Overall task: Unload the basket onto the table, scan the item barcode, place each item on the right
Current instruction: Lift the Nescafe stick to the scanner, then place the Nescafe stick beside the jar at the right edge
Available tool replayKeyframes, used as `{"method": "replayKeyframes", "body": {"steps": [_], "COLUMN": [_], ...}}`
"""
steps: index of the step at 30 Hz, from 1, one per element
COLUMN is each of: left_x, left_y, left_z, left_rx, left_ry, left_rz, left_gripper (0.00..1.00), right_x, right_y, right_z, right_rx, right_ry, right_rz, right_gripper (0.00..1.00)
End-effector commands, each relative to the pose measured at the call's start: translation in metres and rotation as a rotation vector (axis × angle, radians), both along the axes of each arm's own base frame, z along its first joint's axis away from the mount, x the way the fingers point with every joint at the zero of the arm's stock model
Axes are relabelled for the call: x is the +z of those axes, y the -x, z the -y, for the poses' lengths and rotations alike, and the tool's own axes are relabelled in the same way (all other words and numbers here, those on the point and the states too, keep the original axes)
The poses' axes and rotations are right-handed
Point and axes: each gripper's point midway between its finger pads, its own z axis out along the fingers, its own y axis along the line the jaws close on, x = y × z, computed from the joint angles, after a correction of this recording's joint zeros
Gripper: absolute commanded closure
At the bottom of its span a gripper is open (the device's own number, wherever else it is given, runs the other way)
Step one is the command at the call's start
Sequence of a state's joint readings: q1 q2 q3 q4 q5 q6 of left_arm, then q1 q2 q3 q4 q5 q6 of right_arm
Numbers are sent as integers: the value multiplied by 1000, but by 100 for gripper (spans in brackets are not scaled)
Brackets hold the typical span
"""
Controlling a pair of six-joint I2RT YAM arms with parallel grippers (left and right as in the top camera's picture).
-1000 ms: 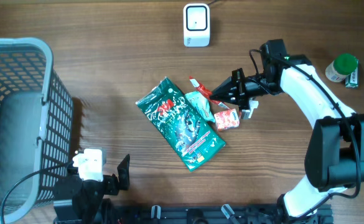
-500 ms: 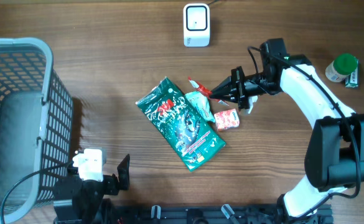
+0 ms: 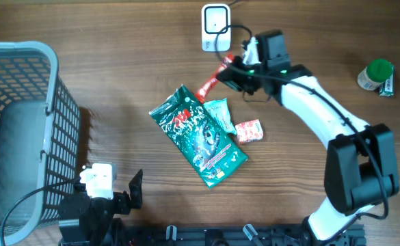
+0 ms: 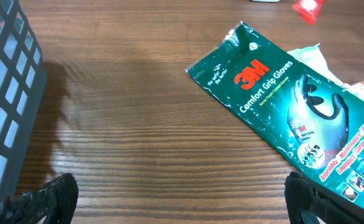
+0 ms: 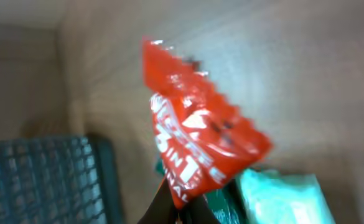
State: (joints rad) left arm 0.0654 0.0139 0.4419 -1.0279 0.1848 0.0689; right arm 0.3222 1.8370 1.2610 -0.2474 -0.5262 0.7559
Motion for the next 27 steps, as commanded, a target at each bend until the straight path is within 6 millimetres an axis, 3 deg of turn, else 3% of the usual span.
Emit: {"method": "replayKeyframes", "body": {"steps": [1, 3, 9, 12, 14, 19, 23, 25, 27], "left_x": [1, 1, 1, 1, 1, 1, 1, 1, 1], "left_y": [0, 0, 0, 0, 0, 0, 0, 0, 0], "left_z": [1, 1, 1, 1, 1, 1, 1, 1, 1], "left_rx": [0, 0, 0, 0, 0, 0, 0, 0, 0], "left_ry": [9, 9, 9, 9, 9, 9, 9, 9, 9], "left_rz": [8, 8, 8, 8, 8, 8, 8, 8, 8], "left_gripper": [0, 0, 0, 0, 0, 0, 0, 0, 0], "right_x": [23, 35, 18, 8, 8, -5, -9, -33, -38], "right_y": [-42, -69, -124, -145, -151, -152, -154, -156, -157], "right_z": [-1, -20, -43, -47, -55, -53, -50, -40, -35], "right_rx": [-64, -53, -156, -189, -174, -222, -216, -269, -245], "right_ry": [91, -26, -298, -338, -387, -413, -361, -278, -215], "right_rz": [269, 404, 505, 475, 442, 356, 396, 339, 376], "right_gripper": [96, 96, 96, 96, 96, 96, 96, 96, 96]}}
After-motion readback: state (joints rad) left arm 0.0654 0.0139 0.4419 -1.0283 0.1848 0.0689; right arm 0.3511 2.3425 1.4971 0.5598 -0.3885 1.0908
